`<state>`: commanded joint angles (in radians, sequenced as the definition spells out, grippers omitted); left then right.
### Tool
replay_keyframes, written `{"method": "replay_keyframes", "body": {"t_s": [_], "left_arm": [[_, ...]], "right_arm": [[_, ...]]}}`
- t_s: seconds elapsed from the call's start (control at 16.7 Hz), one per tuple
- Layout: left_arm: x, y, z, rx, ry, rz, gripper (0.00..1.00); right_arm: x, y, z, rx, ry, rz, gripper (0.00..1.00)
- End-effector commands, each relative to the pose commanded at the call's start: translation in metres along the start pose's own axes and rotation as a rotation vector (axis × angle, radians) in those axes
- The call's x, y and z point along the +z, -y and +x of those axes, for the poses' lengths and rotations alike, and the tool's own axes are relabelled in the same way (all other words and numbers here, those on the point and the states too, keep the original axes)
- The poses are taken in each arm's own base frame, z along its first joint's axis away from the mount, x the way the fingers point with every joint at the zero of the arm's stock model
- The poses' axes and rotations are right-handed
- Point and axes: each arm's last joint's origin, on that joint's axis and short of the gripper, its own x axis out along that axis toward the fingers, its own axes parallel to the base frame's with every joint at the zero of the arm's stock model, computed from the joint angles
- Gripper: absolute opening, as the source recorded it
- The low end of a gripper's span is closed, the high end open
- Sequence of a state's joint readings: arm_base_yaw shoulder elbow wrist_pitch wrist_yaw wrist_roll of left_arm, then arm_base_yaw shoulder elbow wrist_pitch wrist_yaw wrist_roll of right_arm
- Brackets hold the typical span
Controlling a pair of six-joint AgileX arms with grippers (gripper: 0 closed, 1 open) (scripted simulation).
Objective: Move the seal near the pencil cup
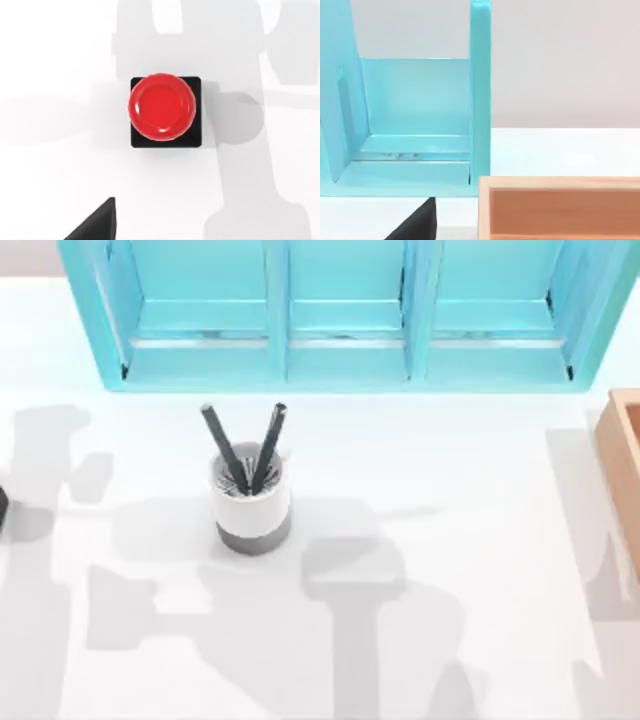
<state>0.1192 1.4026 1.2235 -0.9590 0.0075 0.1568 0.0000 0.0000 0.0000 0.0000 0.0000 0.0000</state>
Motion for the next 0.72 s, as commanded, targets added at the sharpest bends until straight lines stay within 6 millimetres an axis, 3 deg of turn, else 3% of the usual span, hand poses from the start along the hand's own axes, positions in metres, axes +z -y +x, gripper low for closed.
{"method": "replay_keyframes", "body": {"t_s": [0.36,0.54,0.72], "left_arm": [[0.061,-0.029,0.055,-0.038,-0.329,-0.008,1.00],[0.074,-0.038,0.074,-0.053,-0.411,-0.013,1.00],[0.077,-0.041,0.078,-0.056,-0.430,-0.015,1.00]], "right_arm": [[0.000,0.000,0.000,0.000,0.000,0.000,1.00],[0.000,0.000,0.000,0.000,0.000,0.000,1.00],[0.000,0.000,0.000,0.000,0.000,0.000,1.00]]}}
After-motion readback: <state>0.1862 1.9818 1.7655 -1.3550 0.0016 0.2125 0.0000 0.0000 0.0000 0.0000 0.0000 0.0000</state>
